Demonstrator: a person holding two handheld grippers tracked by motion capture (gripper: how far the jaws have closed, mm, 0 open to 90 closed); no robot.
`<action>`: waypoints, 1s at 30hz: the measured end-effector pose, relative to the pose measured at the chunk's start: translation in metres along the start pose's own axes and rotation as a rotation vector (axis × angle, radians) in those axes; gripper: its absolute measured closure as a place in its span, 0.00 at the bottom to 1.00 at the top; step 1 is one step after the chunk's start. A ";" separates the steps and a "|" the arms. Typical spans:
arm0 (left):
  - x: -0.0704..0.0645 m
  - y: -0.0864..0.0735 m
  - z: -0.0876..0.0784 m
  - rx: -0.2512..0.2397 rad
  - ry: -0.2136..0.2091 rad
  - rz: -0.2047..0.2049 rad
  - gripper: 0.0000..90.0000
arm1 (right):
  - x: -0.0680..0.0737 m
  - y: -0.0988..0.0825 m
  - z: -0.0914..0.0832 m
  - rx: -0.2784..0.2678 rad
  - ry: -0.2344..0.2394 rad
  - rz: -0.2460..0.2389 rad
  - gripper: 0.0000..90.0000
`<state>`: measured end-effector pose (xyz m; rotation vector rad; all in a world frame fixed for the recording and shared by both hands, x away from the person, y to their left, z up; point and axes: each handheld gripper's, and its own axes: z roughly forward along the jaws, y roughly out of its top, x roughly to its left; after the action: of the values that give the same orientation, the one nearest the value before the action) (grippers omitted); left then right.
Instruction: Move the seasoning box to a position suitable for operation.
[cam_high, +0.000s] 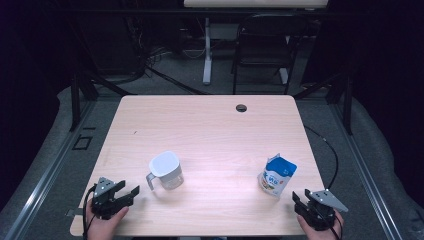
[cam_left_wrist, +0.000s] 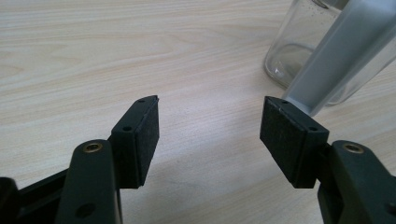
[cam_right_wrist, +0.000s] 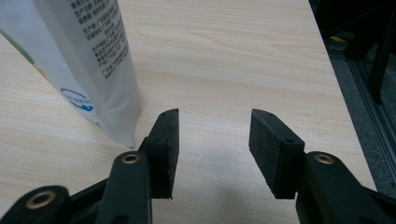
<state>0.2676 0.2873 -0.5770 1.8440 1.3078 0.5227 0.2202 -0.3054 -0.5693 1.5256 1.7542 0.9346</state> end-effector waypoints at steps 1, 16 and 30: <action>0.000 0.000 0.000 0.005 -0.004 0.001 0.42 | 0.000 0.000 0.000 -0.001 -0.001 0.002 0.59; -0.013 0.005 0.001 -0.033 -0.043 0.002 0.49 | 0.001 0.002 -0.002 -0.008 0.020 -0.006 0.58; -0.036 0.013 -0.004 -0.054 -0.059 0.070 0.54 | 0.000 0.003 -0.005 -0.019 0.018 0.000 0.58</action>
<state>0.2586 0.2538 -0.5606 1.8515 1.1831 0.5321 0.2179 -0.3061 -0.5646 1.5097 1.7527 0.9653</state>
